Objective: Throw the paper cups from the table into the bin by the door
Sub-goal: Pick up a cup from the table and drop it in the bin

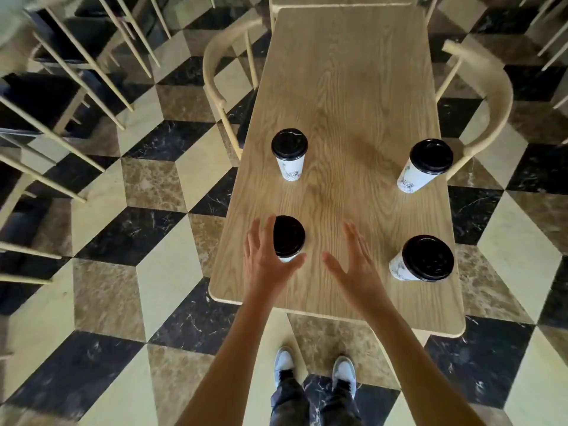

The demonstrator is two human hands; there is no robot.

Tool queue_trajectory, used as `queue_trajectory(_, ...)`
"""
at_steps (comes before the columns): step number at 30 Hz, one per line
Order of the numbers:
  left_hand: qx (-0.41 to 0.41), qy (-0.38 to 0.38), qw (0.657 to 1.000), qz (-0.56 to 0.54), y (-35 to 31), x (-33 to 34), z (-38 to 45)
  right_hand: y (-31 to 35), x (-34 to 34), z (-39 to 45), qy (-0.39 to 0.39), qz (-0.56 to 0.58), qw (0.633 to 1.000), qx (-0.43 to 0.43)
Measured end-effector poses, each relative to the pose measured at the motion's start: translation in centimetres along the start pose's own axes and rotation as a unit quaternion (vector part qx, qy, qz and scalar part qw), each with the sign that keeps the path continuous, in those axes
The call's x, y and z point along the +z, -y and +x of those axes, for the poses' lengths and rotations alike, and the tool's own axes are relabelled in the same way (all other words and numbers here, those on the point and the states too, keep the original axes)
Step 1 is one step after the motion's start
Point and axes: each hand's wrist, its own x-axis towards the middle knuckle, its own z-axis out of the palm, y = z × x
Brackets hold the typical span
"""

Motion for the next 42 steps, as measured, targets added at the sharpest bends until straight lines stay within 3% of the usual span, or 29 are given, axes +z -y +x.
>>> queue_trajectory(13, 0.010, -0.043, 0.998, -0.045, -0.1, 1.2, 0.3, -1.0, 1.2, 0.3, 0.012, 0.021, 1.000, 0.013)
queue_trajectory(26, -0.049, -0.085, 0.976, -0.195, -4.1, -4.0, -2.0, 1.1, -0.2, -1.1, -0.001, 0.028, 0.999, -0.023)
queue_trajectory(32, -0.063, -0.062, 0.931, -0.354, -7.2, -7.6, -5.2, 2.7, -2.0, -2.7, -0.018, 0.055, 0.997, -0.050)
queue_trajectory(37, -0.046, -0.042, 0.903, -0.424, -10.0, -9.3, -7.6, 3.8, -4.2, -4.9, -0.019, 0.176, 0.983, -0.057)
queue_trajectory(42, -0.008, 0.000, 0.905, -0.425, -12.2, -9.4, -9.4, 4.0, -7.0, -7.2, -0.052, 0.226, 0.970, -0.070)
